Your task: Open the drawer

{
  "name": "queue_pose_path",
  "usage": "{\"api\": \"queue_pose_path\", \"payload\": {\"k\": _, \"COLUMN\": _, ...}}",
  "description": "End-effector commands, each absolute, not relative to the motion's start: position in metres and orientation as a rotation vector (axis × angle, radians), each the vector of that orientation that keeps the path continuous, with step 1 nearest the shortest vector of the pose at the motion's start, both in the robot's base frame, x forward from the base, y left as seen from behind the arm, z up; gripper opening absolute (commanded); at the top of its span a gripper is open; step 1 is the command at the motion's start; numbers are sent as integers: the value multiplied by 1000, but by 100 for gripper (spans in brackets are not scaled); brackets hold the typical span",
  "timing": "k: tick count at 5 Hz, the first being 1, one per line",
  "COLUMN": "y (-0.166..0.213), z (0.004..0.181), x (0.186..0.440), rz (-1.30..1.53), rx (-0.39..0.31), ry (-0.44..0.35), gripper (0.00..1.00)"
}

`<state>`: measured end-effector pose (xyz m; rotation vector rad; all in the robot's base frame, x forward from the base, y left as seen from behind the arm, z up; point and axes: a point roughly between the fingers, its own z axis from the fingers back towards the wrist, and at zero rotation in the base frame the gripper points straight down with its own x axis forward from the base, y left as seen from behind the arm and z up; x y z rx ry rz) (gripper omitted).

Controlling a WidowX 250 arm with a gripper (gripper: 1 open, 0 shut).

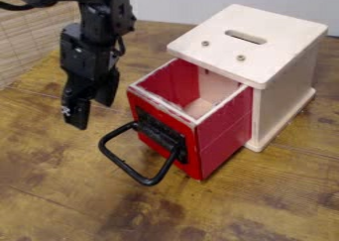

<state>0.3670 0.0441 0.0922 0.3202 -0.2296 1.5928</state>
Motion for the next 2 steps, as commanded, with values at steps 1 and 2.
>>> {"api": "queue_pose_path", "payload": {"k": 1, "y": 39, "z": 110, "x": 379, "rz": 1595, "rx": 250, "ry": -275, "gripper": 100}}
{"api": "queue_pose_path", "payload": {"k": 2, "y": 40, "z": 107, "x": 379, "rz": 1598, "rx": 243, "ry": -273, "gripper": 100}}
